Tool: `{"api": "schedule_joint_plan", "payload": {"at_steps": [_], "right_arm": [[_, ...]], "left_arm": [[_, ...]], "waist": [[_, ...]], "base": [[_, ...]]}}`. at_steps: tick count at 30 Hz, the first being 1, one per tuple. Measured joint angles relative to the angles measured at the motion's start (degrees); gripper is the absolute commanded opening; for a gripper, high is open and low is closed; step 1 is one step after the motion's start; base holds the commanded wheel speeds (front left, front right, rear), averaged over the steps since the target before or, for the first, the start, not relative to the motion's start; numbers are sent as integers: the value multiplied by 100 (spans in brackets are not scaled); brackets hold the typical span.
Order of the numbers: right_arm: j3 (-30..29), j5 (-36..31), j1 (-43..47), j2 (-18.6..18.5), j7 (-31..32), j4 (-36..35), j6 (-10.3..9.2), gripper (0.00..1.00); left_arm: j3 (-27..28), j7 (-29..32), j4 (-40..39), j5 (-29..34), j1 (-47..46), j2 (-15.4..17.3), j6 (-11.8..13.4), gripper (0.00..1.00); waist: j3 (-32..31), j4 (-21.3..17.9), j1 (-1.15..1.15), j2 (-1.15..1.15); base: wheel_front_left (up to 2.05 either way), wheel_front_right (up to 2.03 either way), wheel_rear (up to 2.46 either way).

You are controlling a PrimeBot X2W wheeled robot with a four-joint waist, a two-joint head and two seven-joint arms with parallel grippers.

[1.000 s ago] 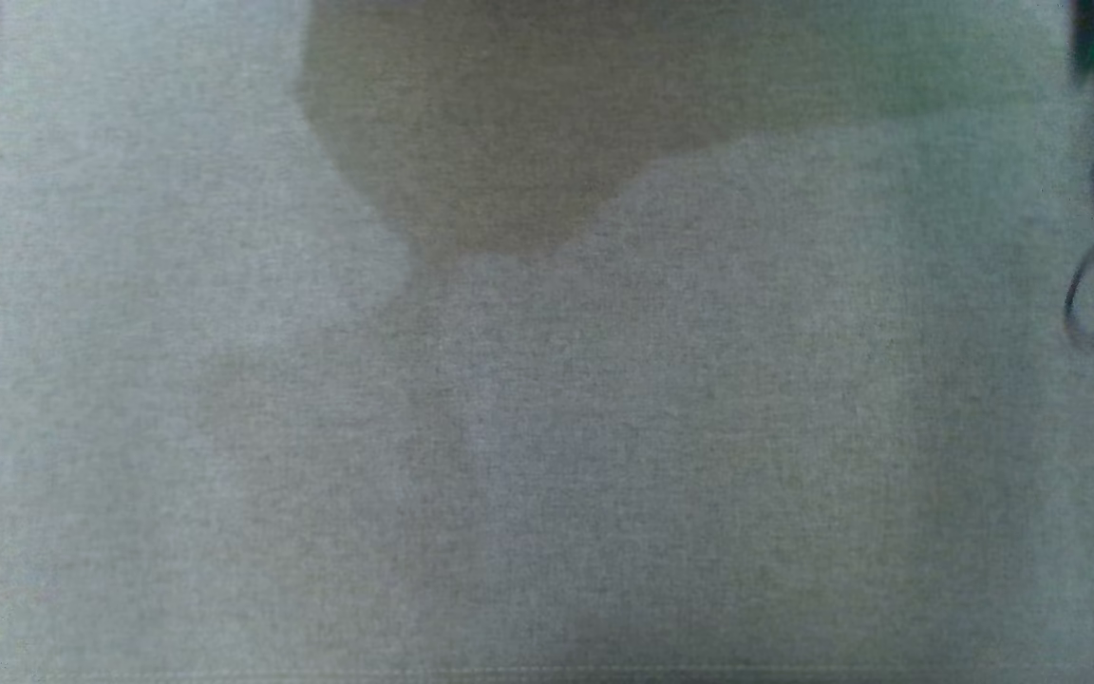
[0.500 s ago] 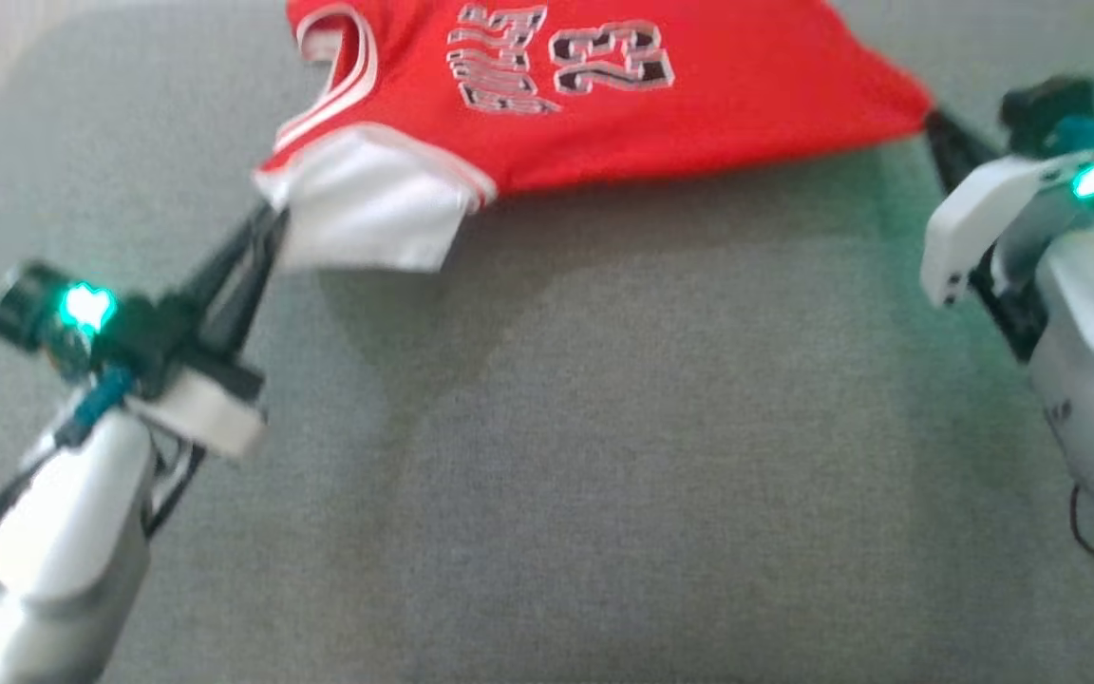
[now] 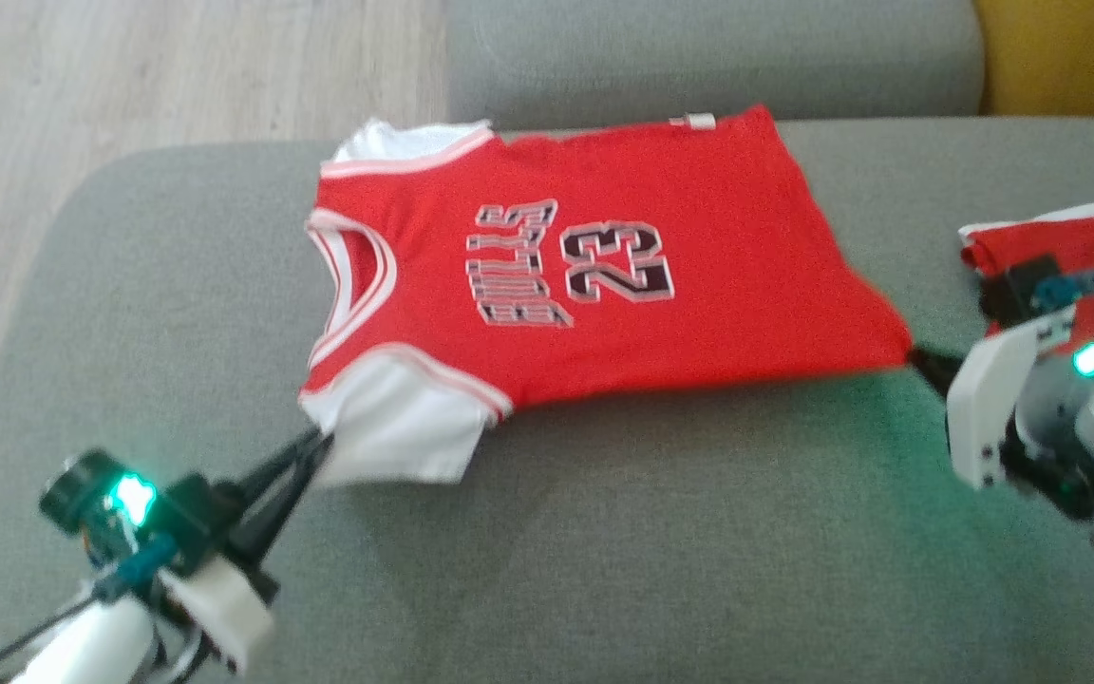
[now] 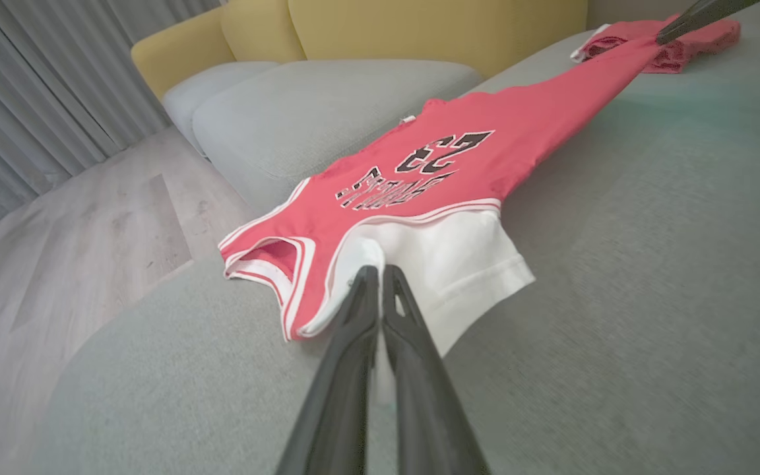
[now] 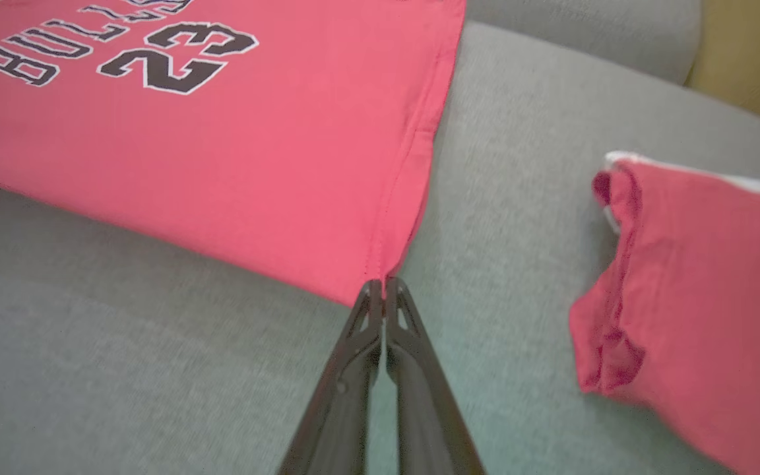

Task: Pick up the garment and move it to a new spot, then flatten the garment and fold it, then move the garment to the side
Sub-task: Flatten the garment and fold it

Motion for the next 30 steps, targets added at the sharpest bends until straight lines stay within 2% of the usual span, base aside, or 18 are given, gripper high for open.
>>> {"api": "schedule_joint_plan", "payload": {"at_steps": [4, 10, 19, 30], "right_arm": [[185, 559, 419, -337, 423, -547, 0, 0], [197, 794, 770, -667, 450, -1085, 0, 0], [-162, 722, 740, -649, 198, -1266, 0, 0], [-554, 458, 93, -364, 125, -1071, 0, 0]], "left_arm": [[-16, 348, -563, -178, 511, 249, 26, 0], [1, 604, -1160, -285, 809, 414, 268, 0], [76, 728, -1292, -343, 417, 409, 310, 0], [112, 993, -731, -299, -714, 209, 222, 0]], "waist": [[-204, -3, 1, 0], [-288, 12, 1, 0], [18, 36, 2, 0], [578, 6, 3, 0]], "base": [[0, 0, 0], [0, 0, 0], [0, 0, 0], [0, 0, 0]]}}
